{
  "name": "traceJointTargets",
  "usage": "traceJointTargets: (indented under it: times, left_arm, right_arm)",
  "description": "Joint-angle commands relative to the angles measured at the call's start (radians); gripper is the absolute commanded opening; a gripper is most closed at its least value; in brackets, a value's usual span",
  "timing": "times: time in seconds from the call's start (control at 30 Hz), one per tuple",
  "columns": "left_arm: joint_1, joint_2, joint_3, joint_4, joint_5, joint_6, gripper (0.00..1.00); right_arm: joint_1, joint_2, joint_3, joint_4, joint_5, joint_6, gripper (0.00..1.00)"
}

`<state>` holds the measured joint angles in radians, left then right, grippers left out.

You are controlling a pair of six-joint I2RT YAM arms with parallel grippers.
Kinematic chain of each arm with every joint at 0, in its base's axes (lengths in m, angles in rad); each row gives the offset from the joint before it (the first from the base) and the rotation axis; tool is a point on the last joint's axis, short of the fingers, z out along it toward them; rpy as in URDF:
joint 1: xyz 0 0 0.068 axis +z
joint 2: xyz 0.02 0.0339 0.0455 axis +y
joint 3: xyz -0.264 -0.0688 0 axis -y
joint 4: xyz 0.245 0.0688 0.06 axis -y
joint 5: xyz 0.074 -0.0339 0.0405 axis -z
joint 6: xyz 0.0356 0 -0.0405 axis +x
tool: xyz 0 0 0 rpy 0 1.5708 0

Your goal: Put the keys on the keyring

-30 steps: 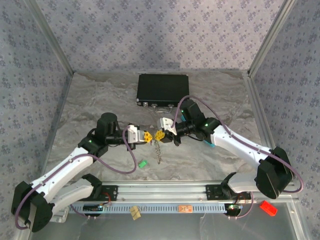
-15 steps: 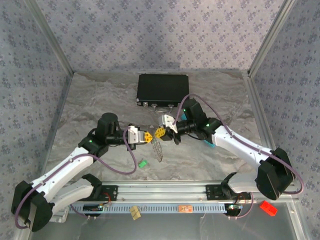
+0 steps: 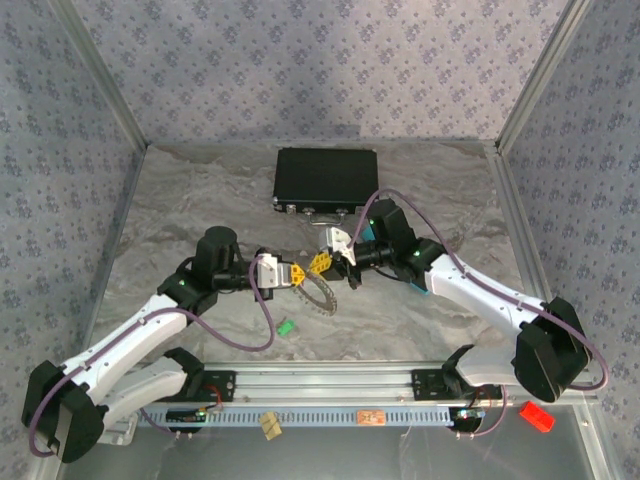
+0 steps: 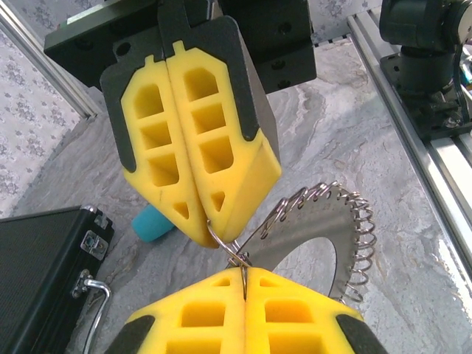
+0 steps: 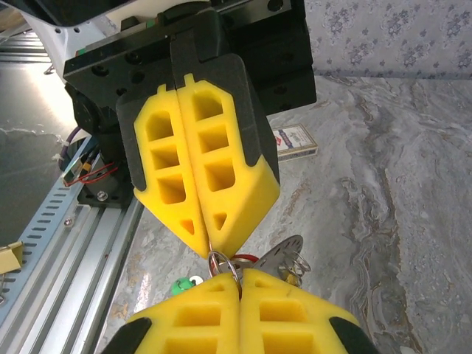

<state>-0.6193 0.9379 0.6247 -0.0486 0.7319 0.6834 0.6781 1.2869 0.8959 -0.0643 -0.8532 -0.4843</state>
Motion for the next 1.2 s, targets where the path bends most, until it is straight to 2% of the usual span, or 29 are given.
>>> traceJointTargets:
  times: [0.0,0.23,0.5,0.73,0.93,1.17]
  left_arm:
    - [-0.018,-0.011,0.010,-0.025,0.011,0.011,0.07]
    - [-0.018,-0.035,0.002,-0.030,-0.029,0.009,0.28]
    - [-0.014,-0.072,0.021,-0.114,-0.099,-0.021,0.38]
    - [-0.015,-0.073,0.012,-0.071,-0.216,-0.091,0.40]
    - [-0.015,-0.037,0.032,-0.049,-0.189,-0.119,0.42]
    - [-0.015,-0.006,0.038,-0.006,-0.145,-0.147,0.32]
  right_arm:
    - [-0.009,-0.034,0.005,0.101,0.006,0.035,0.00]
    - [-0.009,-0.034,-0.003,0.104,0.022,0.039,0.00]
    - [-0.008,-0.042,-0.011,0.106,0.031,0.033,0.00]
    - [-0.004,-0.043,-0.014,0.112,0.026,0.033,0.00]
    - [0.004,-0.043,-0.014,0.118,0.032,0.034,0.00]
    - [0.016,-0.044,-0.014,0.128,0.044,0.035,0.00]
